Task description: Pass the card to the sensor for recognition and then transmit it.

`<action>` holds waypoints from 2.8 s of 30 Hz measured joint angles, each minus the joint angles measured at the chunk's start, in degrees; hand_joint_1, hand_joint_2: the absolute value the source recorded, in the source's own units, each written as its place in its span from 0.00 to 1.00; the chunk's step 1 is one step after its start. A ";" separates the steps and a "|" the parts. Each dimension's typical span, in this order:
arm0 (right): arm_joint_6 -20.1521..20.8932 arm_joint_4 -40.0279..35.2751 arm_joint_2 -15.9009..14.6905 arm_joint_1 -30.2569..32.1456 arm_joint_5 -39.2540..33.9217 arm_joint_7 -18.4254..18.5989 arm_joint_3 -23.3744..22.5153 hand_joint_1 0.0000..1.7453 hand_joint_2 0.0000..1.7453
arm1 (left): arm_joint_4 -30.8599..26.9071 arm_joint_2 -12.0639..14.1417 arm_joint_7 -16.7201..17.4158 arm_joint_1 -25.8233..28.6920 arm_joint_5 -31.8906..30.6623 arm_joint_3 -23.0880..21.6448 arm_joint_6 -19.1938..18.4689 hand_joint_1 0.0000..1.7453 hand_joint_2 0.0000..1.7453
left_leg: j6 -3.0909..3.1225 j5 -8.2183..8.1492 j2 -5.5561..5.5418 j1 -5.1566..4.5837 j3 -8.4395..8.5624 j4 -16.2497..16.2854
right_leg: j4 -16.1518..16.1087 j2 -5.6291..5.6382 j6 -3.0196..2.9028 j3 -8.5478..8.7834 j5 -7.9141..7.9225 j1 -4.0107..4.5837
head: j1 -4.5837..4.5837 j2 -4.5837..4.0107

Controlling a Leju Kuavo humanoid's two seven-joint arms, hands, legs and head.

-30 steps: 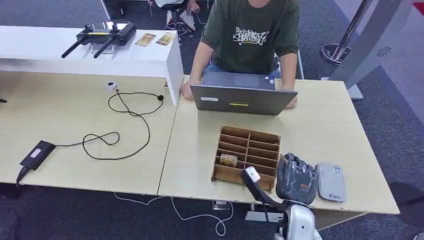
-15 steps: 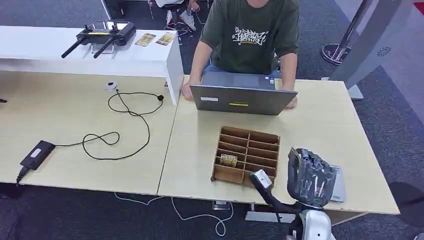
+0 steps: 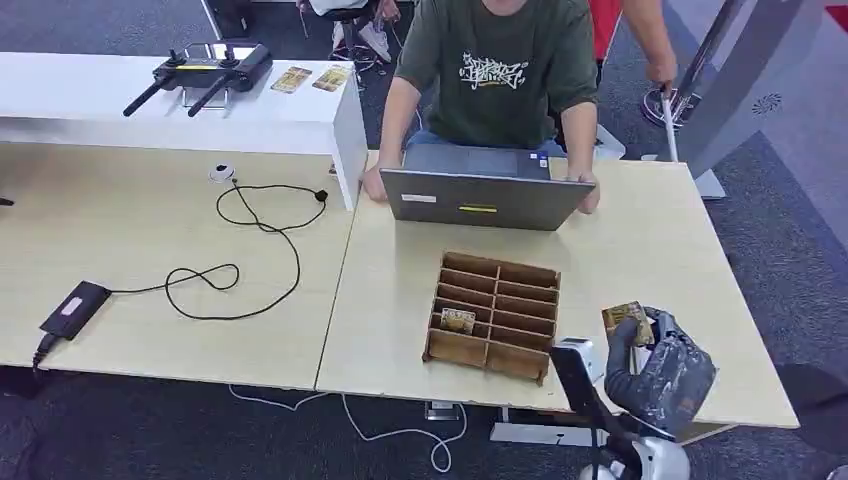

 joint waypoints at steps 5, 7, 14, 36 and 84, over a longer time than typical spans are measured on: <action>0.22 -1.20 2.23 0.85 -9.59 -2.51 -3.12 1.00 1.00 | 0.00 -0.02 0.57 -0.01 -0.20 0.00 -0.09 0.00 0.00 | 0.00 0.00 0.00 0.00 0.00 0.00 | 0.00 0.01 0.00 -0.01 0.00 0.01 | 0.00 0.00; 0.24 -1.61 2.86 1.09 -12.42 -3.23 -4.01 1.00 1.00 | 0.00 -0.02 0.63 -0.01 -0.26 0.00 -0.13 0.00 0.00 | 0.00 0.00 0.00 0.01 0.00 0.00 | 0.00 0.01 -0.01 -0.01 -0.01 0.01 | 0.00 0.00; -0.09 -2.45 4.54 1.85 -20.33 -5.72 -7.23 1.00 1.00 | 0.00 -0.02 1.16 -0.01 -0.42 -0.30 -0.13 0.00 0.00 | 0.00 0.00 0.01 0.01 0.00 0.00 | 0.01 0.01 -0.01 -0.01 -0.01 0.02 | 0.00 0.00; -0.22 -5.33 6.10 3.11 -20.86 -15.45 -19.37 1.00 1.00 | 0.00 -0.02 0.61 0.18 -0.63 -0.85 1.29 0.00 0.00 | 0.00 0.00 -0.02 0.01 -0.05 0.00 | 0.01 -0.03 -0.01 0.03 0.00 0.01 | 0.00 0.00; -0.20 25.75 6.27 -40.26 22.07 2.61 -6.75 1.00 1.00 | 0.00 -0.44 -0.28 -0.52 -4.66 -5.73 -0.46 0.00 0.00 | -0.16 0.21 -0.02 0.02 0.00 0.00 | 0.11 0.00 -0.15 -0.05 0.17 0.02 | 0.00 0.00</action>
